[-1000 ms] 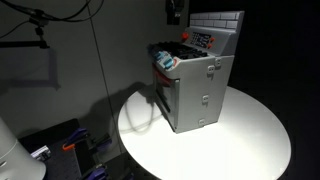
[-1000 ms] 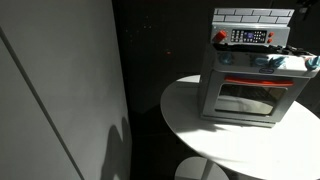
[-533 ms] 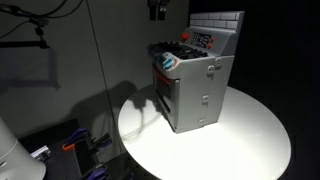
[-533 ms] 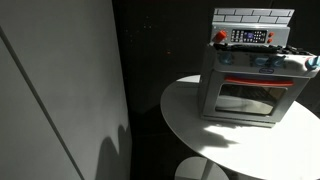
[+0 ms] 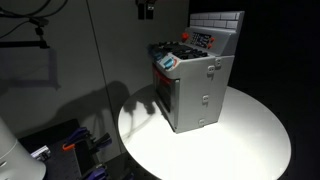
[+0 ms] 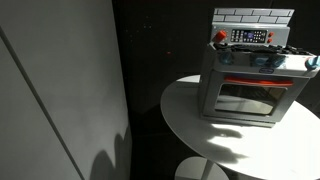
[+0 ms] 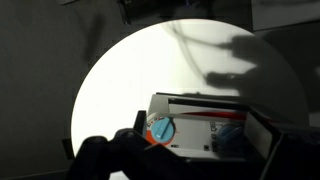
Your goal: Push the top right button on the toy stove
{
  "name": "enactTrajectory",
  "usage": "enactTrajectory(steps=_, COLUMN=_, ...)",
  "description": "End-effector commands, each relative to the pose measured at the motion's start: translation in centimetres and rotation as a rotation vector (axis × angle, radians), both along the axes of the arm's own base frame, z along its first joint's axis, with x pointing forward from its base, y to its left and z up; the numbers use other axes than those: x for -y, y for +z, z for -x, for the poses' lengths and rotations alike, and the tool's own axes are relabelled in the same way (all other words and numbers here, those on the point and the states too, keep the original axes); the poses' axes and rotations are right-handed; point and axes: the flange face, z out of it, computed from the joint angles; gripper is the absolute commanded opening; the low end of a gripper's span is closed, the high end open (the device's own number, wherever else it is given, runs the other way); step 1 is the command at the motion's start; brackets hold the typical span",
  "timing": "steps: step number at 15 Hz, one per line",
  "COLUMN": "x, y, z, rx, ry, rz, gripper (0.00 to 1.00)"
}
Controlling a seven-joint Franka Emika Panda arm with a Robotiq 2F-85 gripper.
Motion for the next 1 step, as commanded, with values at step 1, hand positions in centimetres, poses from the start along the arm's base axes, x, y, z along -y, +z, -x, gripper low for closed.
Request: enactTrajectory(steps=1, x=-0.01, y=0.04, z=0.02, rx=-0.002, ry=0.001, rz=0.000, gripper=1.00)
